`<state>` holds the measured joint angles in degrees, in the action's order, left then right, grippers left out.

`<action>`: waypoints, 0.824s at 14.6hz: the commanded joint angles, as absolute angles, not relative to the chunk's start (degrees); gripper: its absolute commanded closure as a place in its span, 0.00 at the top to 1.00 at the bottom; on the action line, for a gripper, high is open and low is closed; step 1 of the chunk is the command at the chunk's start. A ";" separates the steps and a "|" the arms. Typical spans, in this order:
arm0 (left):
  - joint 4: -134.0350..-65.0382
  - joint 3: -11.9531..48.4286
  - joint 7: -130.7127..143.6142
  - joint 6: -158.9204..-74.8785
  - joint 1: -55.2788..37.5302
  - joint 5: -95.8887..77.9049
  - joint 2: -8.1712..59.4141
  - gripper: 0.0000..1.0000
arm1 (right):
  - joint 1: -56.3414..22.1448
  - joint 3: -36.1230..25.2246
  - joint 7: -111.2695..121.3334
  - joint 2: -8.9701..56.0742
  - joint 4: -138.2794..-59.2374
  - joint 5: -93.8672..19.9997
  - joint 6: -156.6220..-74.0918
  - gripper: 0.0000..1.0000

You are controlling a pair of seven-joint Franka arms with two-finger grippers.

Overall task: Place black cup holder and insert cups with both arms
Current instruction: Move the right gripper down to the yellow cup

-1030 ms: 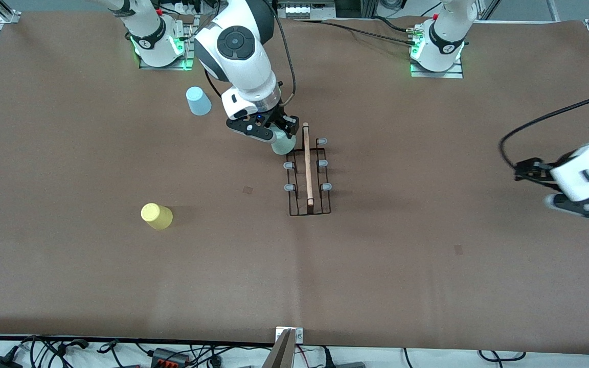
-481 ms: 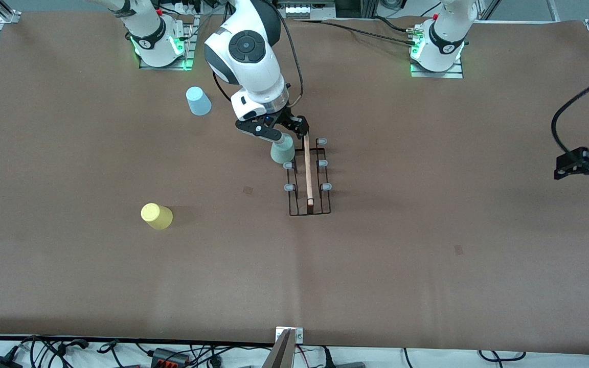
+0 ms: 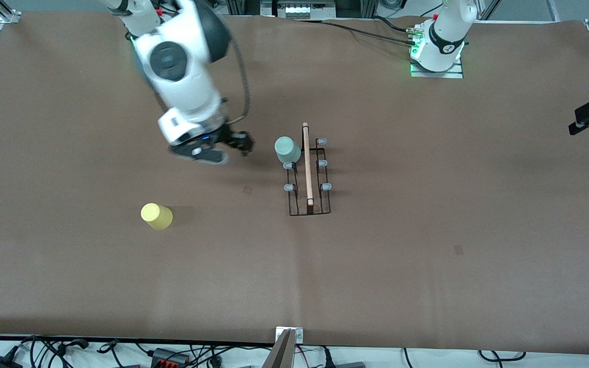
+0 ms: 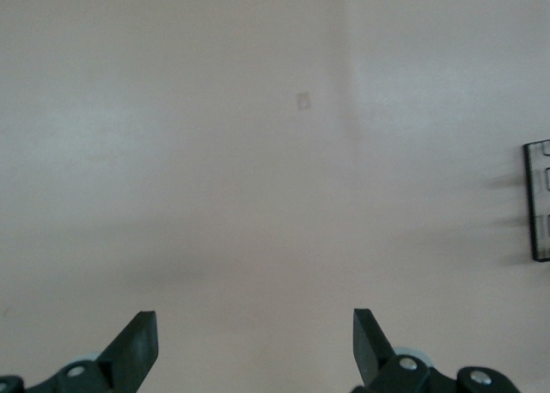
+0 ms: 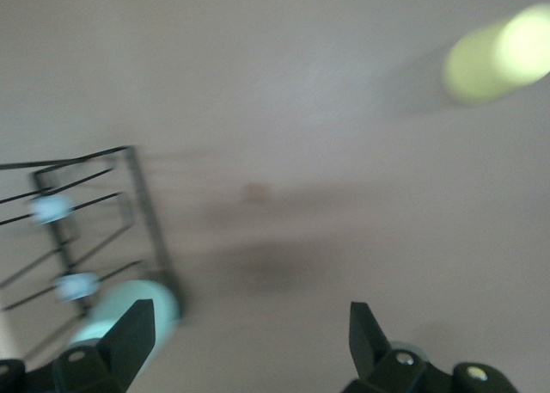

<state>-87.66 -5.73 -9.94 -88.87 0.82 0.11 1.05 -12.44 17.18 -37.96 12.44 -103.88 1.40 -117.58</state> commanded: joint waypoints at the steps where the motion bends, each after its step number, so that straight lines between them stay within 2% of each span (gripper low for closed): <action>1: -95.71 -6.42 -6.33 -91.67 -2.20 2.99 -4.57 1.00 | -3.72 16.10 -19.48 11.16 -106.78 1.49 -116.89 1.00; 4: -94.40 -6.15 -7.55 -92.02 -2.37 2.81 -2.81 1.00 | -1.32 12.57 -11.44 13.87 -108.36 2.54 -122.67 1.00; 8: -93.43 -5.98 -8.35 -91.50 -2.55 2.55 -2.02 1.00 | -0.18 10.91 -10.81 19.67 -109.95 13.25 -131.73 1.00; 12: -93.34 -6.06 -8.35 -91.23 -2.55 2.55 -2.02 1.00 | -0.44 8.89 -10.81 26.09 -109.95 13.71 -140.17 1.00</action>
<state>-93.52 -5.84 -7.38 -91.21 -2.18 1.93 -1.83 -0.33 10.35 -11.35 23.78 -110.25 12.62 -136.60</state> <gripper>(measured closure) 0.000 0.000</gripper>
